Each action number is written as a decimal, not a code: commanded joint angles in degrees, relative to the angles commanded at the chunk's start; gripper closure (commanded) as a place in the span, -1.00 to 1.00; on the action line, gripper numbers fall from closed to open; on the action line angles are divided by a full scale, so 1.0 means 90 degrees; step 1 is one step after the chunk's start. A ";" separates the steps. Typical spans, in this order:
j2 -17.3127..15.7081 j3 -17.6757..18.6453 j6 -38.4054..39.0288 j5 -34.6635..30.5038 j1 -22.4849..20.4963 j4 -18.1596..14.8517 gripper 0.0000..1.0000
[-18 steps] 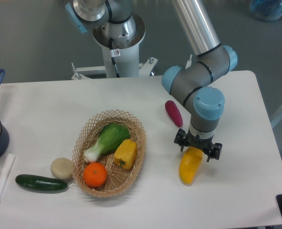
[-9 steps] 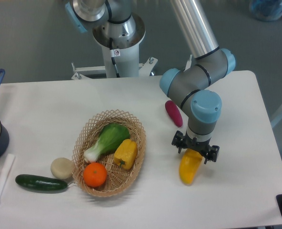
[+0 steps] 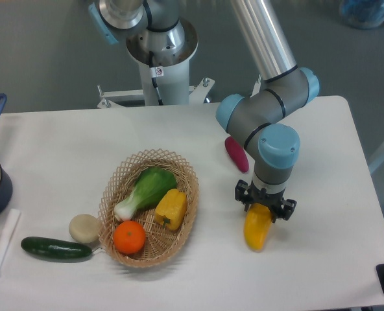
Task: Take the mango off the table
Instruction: 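Lift the grasped mango up off the table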
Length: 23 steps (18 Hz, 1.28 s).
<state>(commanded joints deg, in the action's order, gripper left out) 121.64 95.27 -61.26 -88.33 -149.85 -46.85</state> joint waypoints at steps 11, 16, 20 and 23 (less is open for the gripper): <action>-0.0956 -0.0829 0.0800 0.1316 -0.0263 0.0000 0.34; -0.1640 -0.0830 0.1415 0.2333 -0.0634 -0.0010 0.34; -0.1768 -0.0879 0.1475 0.2442 -0.0820 0.0000 0.34; -0.1768 -0.0937 0.1494 0.2442 -0.0879 0.0000 0.34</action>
<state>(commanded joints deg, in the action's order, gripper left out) 105.73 86.84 -47.81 -66.36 -157.76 -46.85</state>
